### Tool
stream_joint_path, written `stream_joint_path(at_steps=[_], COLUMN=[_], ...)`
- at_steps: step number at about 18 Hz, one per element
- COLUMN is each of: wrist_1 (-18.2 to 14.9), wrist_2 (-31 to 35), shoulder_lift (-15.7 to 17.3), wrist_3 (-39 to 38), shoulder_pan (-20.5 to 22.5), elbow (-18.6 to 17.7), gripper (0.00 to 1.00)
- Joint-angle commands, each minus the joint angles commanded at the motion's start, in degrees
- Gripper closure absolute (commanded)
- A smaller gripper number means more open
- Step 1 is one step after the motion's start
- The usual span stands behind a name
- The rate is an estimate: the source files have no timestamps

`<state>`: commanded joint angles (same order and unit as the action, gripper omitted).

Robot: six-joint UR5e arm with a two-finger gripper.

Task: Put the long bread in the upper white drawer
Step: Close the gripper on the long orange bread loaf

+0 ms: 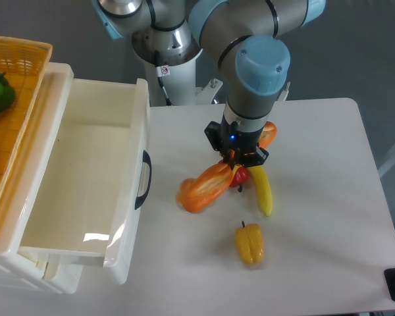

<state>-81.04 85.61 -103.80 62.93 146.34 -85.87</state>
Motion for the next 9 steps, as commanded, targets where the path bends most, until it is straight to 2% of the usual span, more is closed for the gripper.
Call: stream_joint_path(at_steps=[2,9], wrist_1=[0.2,-0.1], wrist_2=[0.0,0.2], shoulder_lift=[0.1,0.1], wrist_3=[0.0,-1.1], shoulder_pan=[-0.1,-0.1], elbow=[-0.9,0.3], gripper=[1.0,1.0])
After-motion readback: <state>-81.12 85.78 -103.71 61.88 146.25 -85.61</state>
